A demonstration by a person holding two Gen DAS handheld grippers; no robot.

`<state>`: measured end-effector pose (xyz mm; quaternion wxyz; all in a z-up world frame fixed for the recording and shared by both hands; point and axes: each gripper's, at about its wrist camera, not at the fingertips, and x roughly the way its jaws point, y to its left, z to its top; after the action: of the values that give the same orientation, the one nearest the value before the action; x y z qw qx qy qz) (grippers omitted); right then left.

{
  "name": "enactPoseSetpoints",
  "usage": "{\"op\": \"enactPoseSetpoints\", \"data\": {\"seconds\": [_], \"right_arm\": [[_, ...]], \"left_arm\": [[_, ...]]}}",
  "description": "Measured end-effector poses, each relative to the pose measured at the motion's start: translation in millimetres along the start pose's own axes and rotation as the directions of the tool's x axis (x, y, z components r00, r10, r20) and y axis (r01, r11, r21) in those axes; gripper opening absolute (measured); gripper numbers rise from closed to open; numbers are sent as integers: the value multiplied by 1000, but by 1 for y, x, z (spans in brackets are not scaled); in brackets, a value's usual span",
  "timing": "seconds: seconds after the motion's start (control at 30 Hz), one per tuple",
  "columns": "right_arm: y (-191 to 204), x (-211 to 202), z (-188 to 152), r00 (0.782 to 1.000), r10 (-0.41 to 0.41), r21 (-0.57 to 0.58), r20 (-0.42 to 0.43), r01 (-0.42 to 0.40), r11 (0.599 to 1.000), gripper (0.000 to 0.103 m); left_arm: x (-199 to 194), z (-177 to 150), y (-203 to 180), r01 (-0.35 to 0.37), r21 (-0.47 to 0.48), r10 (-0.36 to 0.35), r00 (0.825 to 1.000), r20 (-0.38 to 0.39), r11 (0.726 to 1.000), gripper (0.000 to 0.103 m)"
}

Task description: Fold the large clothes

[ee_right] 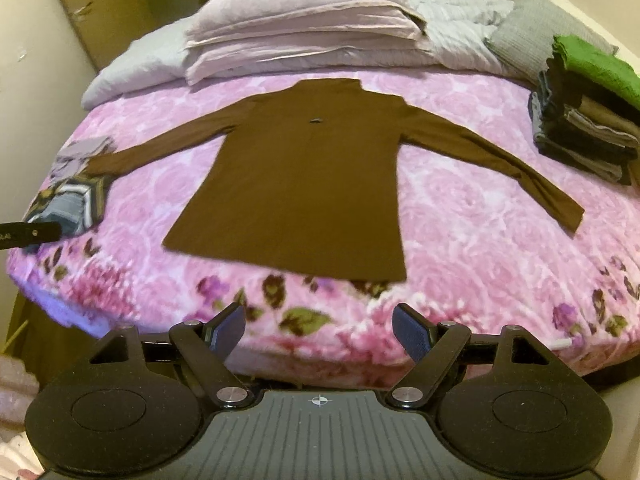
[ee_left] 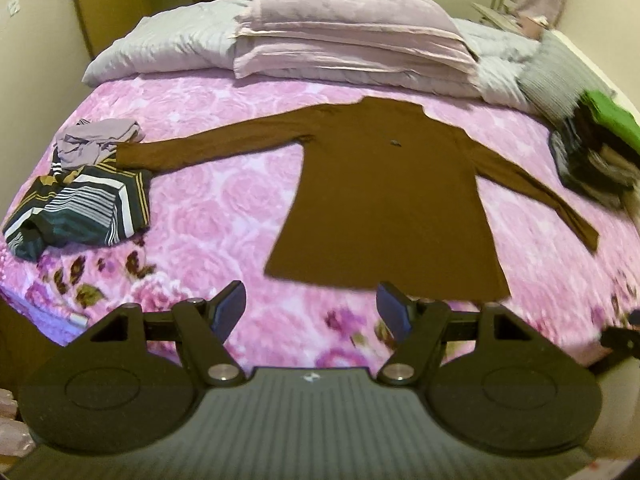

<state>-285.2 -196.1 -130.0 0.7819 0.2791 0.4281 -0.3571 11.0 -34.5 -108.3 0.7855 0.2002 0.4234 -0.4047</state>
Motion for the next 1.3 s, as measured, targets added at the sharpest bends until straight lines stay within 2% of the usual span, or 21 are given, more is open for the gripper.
{"op": "enactPoseSetpoints", "data": {"seconds": [0.23, 0.4, 0.5, 0.6, 0.7, 0.9, 1.03, 1.1, 1.13, 1.2, 1.3], "right_arm": [[-22, 52, 84, 997, -66, 91, -39, 70, 993, 78], [-29, 84, 148, 996, -90, 175, 3, 88, 981, 78], [-31, 108, 176, 996, -94, 210, 3, 91, 973, 78], [-30, 139, 196, 994, -110, 204, -27, 113, 973, 78], [-31, 169, 205, 990, -132, 182, -52, 139, 973, 78], [-43, 226, 210, 971, -204, 156, -121, 222, 963, 78], [-48, 257, 209, 961, -229, 125, -157, 250, 960, 78], [-48, 271, 209, 957, -235, 110, -172, 256, 960, 78], [-49, 279, 208, 955, -237, 102, -181, 257, 961, 78], [-49, 292, 207, 950, -242, 88, -199, 263, 961, 78], [-46, 307, 207, 948, -234, 65, -217, 253, 965, 78]], "left_arm": [[93, 80, 43, 4, -115, -7, 1000, -29, 993, 69], [150, 130, 76, 24, -156, -32, 998, -54, 987, 68], [184, 150, 101, 41, -206, -48, 998, -28, 978, 68], [217, 155, 135, 68, -296, -69, 998, 5, 953, 68], [254, 148, 178, 78, -414, -70, 997, 35, 907, 63], [318, 132, 273, 10, -601, 36, 997, 64, 799, 50], [337, 121, 336, 15, -741, 105, 988, 115, 672, 46], [345, 116, 358, 14, -786, 130, 984, 120, 618, 46], [350, 114, 367, 17, -798, 140, 982, 126, 603, 44], [358, 111, 378, 17, -808, 156, 979, 135, 589, 41], [370, 104, 388, 24, -841, 175, 974, 140, 540, 40]]}}
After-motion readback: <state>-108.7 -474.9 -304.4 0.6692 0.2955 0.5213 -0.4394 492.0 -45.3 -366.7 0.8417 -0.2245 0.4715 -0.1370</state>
